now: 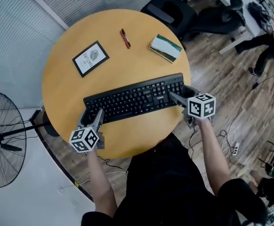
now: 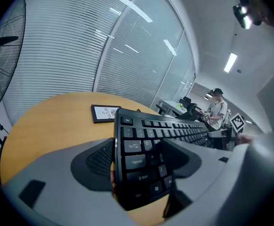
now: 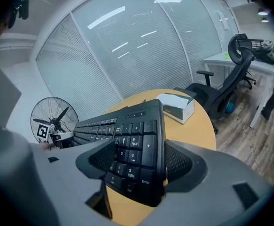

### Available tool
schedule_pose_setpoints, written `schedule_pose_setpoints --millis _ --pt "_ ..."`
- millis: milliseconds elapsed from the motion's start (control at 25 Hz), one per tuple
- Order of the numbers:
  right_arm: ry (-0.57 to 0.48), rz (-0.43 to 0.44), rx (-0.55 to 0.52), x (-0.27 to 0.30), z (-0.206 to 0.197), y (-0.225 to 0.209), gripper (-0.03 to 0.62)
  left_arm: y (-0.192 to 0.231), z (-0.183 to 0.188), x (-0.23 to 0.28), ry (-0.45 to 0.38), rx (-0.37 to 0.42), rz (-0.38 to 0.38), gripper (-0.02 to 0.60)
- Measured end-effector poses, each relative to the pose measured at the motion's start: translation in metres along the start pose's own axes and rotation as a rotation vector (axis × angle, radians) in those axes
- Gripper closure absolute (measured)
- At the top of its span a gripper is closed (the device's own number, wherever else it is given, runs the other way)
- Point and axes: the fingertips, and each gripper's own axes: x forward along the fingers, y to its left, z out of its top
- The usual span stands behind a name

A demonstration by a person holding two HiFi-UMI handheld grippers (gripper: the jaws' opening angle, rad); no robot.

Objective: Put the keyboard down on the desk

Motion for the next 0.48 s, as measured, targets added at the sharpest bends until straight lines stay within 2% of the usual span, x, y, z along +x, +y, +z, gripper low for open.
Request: schedule_pose_setpoints --millis 480 --pt "0.052 -0.004 0.02 0.043 -0.008 -0.032 0.278 0.019 -0.017 0.045 0.036 -0.011 0.013 0.272"
